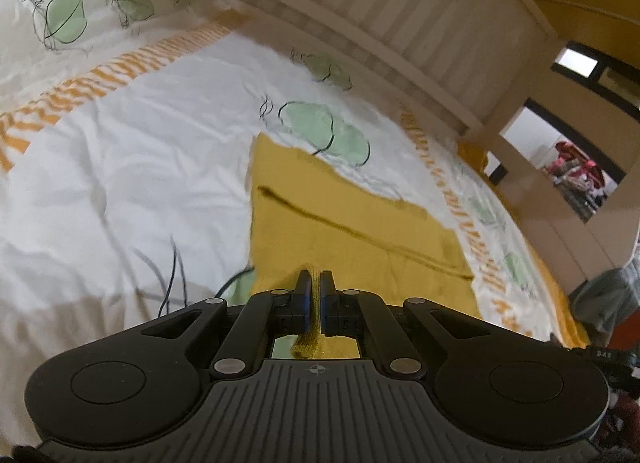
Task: Fold small clothes
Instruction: 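Close the left tool on the sweater hem while the right tool closes beside it, then lift the hem with both tools and fold it over toward the collar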
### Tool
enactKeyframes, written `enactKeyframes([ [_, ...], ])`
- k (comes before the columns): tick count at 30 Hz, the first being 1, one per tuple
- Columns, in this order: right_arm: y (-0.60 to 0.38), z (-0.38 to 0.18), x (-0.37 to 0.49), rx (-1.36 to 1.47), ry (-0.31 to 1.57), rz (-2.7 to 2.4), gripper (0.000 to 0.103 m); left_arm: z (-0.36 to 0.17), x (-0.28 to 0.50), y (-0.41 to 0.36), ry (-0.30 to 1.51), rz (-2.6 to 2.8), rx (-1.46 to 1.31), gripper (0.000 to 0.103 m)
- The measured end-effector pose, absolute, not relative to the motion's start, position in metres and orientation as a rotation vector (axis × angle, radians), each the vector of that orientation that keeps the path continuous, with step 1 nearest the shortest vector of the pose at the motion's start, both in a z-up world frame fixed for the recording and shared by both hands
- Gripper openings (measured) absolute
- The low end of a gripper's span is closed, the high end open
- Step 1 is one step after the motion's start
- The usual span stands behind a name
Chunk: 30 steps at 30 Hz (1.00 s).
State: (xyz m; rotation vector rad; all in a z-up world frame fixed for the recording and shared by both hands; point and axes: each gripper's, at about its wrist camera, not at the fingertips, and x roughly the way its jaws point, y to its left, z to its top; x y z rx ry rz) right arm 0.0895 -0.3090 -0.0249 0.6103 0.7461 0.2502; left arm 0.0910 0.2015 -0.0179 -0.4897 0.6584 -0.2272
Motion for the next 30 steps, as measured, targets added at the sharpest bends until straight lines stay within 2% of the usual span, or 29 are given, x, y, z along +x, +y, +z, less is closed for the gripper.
enactKeyframes([
  [9,-0.321,-0.019,0.126,0.719,0.693,0.242,0.015,-0.001,0.135,0.211,0.597,-0.212,-0.548,0.004],
  [17,-0.332,-0.018,0.192,0.763,0.650,0.218,0.015,0.005,0.202,0.214,0.566,-0.188,-0.581,0.004],
  [30,-0.336,-0.053,0.299,0.725,0.671,0.126,0.011,-0.040,0.297,0.207,0.635,-0.111,-0.596,0.004],
])
